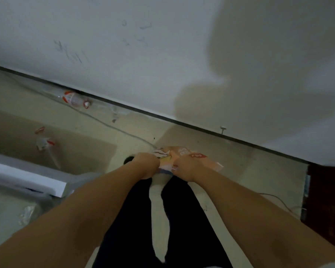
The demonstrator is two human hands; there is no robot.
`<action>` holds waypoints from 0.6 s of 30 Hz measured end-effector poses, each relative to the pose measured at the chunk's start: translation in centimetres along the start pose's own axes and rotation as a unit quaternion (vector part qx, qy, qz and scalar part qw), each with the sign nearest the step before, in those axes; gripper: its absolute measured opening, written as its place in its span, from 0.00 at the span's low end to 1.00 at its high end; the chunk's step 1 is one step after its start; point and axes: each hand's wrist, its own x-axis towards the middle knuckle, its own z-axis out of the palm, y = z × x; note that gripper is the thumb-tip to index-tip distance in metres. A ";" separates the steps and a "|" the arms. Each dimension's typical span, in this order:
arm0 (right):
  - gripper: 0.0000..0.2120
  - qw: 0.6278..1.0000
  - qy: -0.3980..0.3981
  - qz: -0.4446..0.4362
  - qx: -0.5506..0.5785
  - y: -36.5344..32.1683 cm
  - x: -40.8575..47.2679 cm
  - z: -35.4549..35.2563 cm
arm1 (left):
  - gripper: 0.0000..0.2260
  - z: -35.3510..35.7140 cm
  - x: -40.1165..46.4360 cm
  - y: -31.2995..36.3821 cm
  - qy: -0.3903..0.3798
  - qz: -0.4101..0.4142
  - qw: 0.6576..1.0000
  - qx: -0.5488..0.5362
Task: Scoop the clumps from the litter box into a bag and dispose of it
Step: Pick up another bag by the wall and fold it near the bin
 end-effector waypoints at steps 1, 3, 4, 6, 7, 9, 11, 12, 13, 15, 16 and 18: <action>0.26 1.000 -0.006 0.008 0.002 0.2 1.9 -0.5 | 0.18 -0.1 2.2 -1.3 0.001 0.001 1.000 0.006; 0.26 1.000 -0.007 0.026 0.005 1.2 6.3 -1.7 | 0.21 -1.1 6.8 -3.6 0.004 0.016 1.000 0.007; 0.26 0.999 -0.012 0.035 0.011 1.8 8.4 -2.2 | 0.25 -1.6 9.1 -4.6 0.002 0.024 1.000 -0.003; 0.25 0.998 -0.024 0.054 0.009 3.4 13.0 -2.6 | 0.31 -2.8 13.2 -6.3 -0.007 0.040 0.999 -0.006; 0.24 0.997 -0.029 0.070 0.000 4.0 15.0 -2.7 | 0.31 -3.3 15.2 -7.0 -0.012 0.047 0.999 0.002; 0.22 0.995 -0.026 0.091 0.004 5.4 19.0 -2.6 | 0.27 -3.7 19.4 -8.4 -0.018 0.057 0.997 0.042; 0.24 0.996 -0.009 0.089 0.027 6.6 23.0 -2.4 | 0.27 -3.9 23.3 -9.9 -0.006 0.065 0.995 0.075; 0.26 0.996 0.005 0.087 0.030 7.5 25.3 -2.0 | 0.26 -3.8 25.4 -10.6 0.008 0.067 0.994 0.091; 0.27 0.996 0.015 0.083 0.023 8.2 27.2 -1.9 | 0.21 -3.7 27.2 -11.2 0.025 0.067 0.991 0.115; 0.22 0.997 0.024 0.072 0.002 9.8 30.7 -1.6 | 0.09 -3.3 30.7 -11.9 0.067 0.060 0.984 0.151; 0.17 0.997 0.031 0.075 -0.004 10.3 32.0 -1.6 | 0.09 -3.0 32.4 -12.2 0.086 0.053 0.981 0.168; 0.11 0.995 0.050 0.084 0.000 10.8 33.5 -2.3 | 0.10 -2.8 35.1 -13.1 0.113 0.031 0.976 0.185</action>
